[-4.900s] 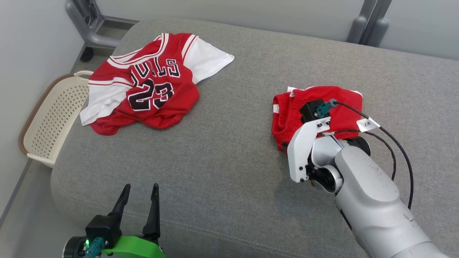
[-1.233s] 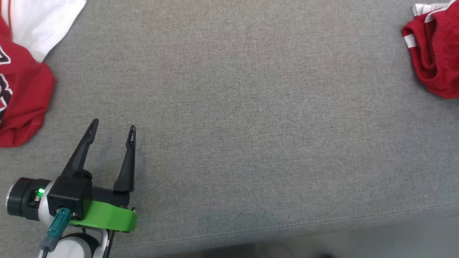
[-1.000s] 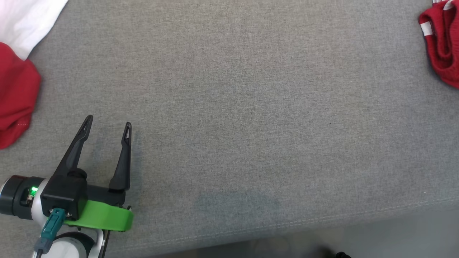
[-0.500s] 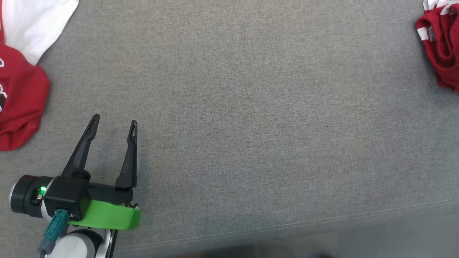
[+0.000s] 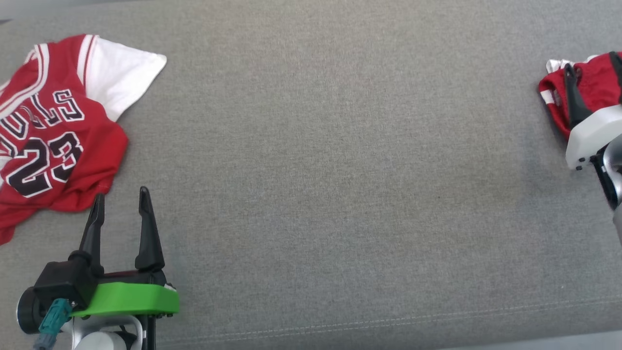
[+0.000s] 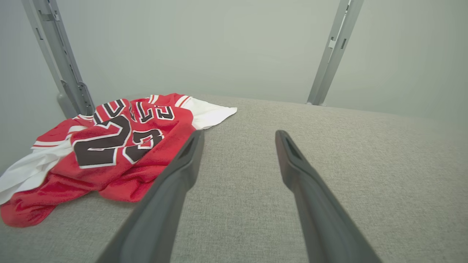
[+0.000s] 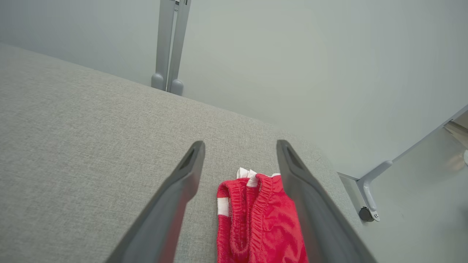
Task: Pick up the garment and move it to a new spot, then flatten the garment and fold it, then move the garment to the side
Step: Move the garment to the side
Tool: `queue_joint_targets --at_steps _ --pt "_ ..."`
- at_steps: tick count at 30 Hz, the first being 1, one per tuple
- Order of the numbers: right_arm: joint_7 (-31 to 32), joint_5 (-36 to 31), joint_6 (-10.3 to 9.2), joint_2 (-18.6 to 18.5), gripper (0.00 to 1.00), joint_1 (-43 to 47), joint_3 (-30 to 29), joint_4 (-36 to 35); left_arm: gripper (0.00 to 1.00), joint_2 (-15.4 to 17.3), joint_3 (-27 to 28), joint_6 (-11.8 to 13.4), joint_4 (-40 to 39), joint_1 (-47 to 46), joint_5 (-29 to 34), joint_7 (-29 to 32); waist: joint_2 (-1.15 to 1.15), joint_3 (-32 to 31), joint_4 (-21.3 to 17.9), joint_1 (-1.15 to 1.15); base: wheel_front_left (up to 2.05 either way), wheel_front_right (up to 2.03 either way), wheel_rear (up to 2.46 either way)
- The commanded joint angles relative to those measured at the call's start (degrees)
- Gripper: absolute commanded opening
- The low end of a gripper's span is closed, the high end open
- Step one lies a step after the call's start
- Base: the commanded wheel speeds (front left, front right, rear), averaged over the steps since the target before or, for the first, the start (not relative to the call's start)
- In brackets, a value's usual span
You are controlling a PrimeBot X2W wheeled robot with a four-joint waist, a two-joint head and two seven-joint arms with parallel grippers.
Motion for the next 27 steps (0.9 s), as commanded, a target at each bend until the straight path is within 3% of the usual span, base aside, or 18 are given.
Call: queue_joint_targets --at_steps 1,10,12,27 --pt "-0.68 1.3 -0.09 0.48 1.0 2.15 -0.29 -1.2 1.0 -0.28 0.47 0.29 0.62 0.94 -0.09 -0.38 0.0 -5.64 2.28 0.0 0.0 0.0 0.0" --pt "-1.83 7.8 -0.09 6.88 1.0 14.21 -2.87 -10.52 1.0 -1.87 2.93 2.2 4.63 2.73 -3.21 0.05 0.0 -12.98 4.71 0.0 0.0 0.0 0.0" --pt "-1.9 8.6 -0.09 8.47 1.0 16.98 -3.59 -12.49 1.0 -1.17 2.47 1.12 5.31 2.95 -3.21 0.3 0.0 -14.18 5.06 0.0 0.0 0.0 0.0" --pt "2.18 10.05 -0.08 20.42 1.0 33.96 -8.41 -28.44 1.0 0.32 1.03 -0.15 9.2 5.19 -4.5 3.11 0.0 -19.15 5.24 0.0 0.0 0.0 0.0"
